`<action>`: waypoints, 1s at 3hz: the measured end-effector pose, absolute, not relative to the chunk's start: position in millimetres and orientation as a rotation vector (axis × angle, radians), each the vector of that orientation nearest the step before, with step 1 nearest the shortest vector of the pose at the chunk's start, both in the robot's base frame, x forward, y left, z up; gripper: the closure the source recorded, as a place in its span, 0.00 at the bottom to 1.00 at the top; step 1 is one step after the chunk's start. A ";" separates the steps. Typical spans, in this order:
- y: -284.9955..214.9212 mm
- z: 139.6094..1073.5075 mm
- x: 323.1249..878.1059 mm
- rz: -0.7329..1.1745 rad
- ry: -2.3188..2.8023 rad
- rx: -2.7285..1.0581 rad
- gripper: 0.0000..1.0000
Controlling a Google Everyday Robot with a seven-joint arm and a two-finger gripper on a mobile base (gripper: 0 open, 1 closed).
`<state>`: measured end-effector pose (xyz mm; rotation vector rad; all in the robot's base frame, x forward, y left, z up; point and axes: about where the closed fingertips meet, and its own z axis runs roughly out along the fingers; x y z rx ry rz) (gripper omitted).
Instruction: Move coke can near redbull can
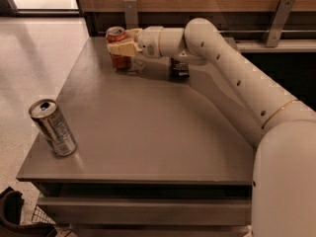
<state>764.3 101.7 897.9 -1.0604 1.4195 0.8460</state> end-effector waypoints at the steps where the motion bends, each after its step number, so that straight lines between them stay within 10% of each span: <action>1: 98.3 919.1 740.4 0.822 1.418 -1.077 1.00; 3: 90.5 950.3 662.3 0.833 1.399 -1.097 1.00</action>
Offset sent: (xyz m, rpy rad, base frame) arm -0.1175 -0.0189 0.0680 -0.0365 -0.0324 0.0119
